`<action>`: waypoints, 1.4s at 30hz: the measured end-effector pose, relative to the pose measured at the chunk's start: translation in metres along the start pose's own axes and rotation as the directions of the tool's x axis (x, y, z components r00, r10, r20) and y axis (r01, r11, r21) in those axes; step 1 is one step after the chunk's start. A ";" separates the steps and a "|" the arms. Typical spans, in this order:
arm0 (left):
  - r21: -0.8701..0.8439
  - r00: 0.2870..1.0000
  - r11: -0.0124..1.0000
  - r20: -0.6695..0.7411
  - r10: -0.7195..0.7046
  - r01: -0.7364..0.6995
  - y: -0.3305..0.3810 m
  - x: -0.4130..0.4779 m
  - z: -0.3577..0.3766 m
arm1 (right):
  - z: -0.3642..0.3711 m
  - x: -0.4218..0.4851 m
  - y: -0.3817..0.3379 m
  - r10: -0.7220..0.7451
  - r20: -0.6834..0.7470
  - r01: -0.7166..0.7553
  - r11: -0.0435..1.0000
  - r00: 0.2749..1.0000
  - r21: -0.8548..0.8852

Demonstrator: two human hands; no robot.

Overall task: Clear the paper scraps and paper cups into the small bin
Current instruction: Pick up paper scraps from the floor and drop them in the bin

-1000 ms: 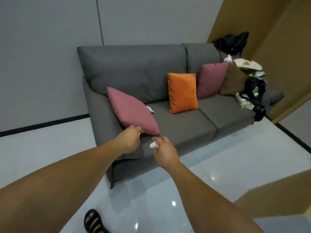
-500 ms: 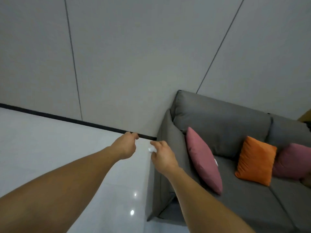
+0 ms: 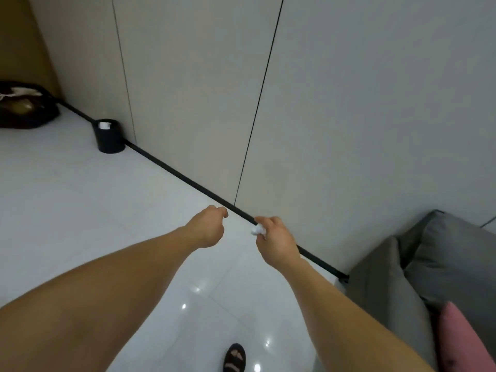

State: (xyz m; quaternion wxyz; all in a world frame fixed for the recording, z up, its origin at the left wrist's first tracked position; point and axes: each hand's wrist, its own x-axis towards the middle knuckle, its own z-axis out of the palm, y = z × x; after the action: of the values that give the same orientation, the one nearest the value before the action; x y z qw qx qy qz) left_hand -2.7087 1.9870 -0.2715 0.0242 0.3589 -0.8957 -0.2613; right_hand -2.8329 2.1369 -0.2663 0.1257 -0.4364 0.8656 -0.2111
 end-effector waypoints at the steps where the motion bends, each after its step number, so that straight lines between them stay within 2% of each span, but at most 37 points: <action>1: 0.009 1.000 1.000 0.000 -0.028 0.028 -0.011 0.011 -0.008 | 0.004 0.023 -0.005 -0.026 0.015 0.025 1.000 1.000 0.004; 6: 0.002 0.979 0.983 -0.088 -0.183 0.184 -0.059 0.069 -0.061 | 0.017 0.132 -0.035 -0.152 0.087 0.151 0.988 0.985 0.015; 10: -0.049 0.938 0.958 -0.194 -0.286 0.281 -0.097 0.112 -0.098 | 0.028 0.211 -0.067 -0.278 0.168 0.280 0.960 0.946 0.014; 19: -0.139 0.854 0.902 -0.291 -0.431 0.408 -0.219 0.185 -0.169 | 0.094 0.347 -0.183 -0.459 0.289 0.468 0.883 0.840 0.041; 25: -0.218 0.816 0.871 -0.307 -0.489 0.440 -0.327 0.241 -0.236 | 0.136 0.443 -0.287 -0.488 0.288 0.506 0.863 0.824 0.014; 29: -0.190 0.811 0.861 -0.290 -0.508 0.471 -0.392 0.276 -0.285 | 0.160 0.500 -0.348 -0.500 0.244 0.509 0.860 0.831 0.032; 37: -0.168 0.825 0.866 -0.265 -0.500 0.471 -0.478 0.378 -0.353 | 0.216 0.614 -0.434 -0.515 0.256 0.517 0.853 0.818 0.066; 42: -0.150 0.803 0.856 -0.298 -0.517 0.495 -0.532 0.458 -0.402 | 0.252 0.715 -0.492 -0.555 0.273 0.555 0.827 0.786 0.083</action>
State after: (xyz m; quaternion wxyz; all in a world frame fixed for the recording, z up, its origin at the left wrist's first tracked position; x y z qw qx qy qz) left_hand -2.6196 1.1833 -0.2498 0.1135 0.6220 -0.7417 -0.2239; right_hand -2.8061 1.2340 -0.2783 0.1813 -0.6971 0.6718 -0.1726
